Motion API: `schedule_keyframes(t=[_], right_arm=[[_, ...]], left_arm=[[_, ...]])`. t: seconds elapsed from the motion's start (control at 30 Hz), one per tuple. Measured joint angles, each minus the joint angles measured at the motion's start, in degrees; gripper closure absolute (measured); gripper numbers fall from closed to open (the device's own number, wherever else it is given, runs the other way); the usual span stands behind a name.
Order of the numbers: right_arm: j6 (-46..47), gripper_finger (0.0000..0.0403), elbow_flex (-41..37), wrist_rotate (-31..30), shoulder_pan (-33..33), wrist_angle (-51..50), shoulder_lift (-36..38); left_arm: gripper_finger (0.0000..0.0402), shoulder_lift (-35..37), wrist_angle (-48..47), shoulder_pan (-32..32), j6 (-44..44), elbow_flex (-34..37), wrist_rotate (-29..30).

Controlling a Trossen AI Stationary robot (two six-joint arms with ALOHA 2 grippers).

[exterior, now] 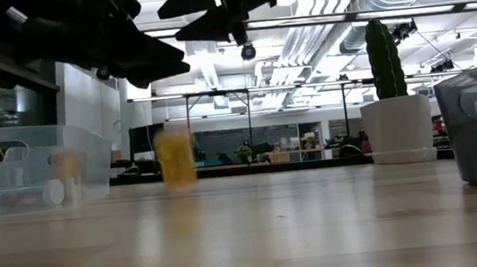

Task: Pick and place medicine bottles into bin by pill shape (circle, oval)
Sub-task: Put the top right orange capsule bottle into the transparent bin, then put the top orange capsule bottle into the transparent bin

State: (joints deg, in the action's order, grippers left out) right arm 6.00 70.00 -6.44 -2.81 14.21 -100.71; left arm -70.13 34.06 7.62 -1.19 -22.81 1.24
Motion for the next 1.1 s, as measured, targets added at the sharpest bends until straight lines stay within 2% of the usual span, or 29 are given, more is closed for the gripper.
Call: schedule_keyframes(t=[0.3,0.5,0.63,0.77,0.87,1.0,1.1], right_arm=[[0.0,0.013,0.0,0.9,0.0,0.2,0.2],[-1.7,0.013,0.0,0.2,0.5,-2.4,2.0],[-2.0,0.013,0.1,0.2,0.9,0.6,2.9],[-1.6,0.013,1.7,3.8,0.9,-0.6,3.2],[0.6,0.013,2.6,7.5,0.9,-2.5,3.2],[2.0,0.013,4.8,7.4,-0.5,-10.3,3.2],[-0.3,0.0127,8.1,4.7,-3.1,-19.8,2.9]], left_arm=[[0.021,0.0,-1.6,0.0,-0.6,0.0,0.1],[0.0209,0.0,-1.7,0.0,-1.0,0.0,0.3],[0.0209,0.0,-1.7,0.0,-1.2,0.0,0.5],[0.0207,0.0,-2.0,0.0,-1.3,0.0,0.9],[0.0206,0.0,-2.2,0.0,-1.1,0.0,1.0],[0.0206,0.0,-2.9,0.0,-1.1,0.0,1.2],[0.0206,0.0,-2.9,0.1,-1.1,0.0,1.4]])
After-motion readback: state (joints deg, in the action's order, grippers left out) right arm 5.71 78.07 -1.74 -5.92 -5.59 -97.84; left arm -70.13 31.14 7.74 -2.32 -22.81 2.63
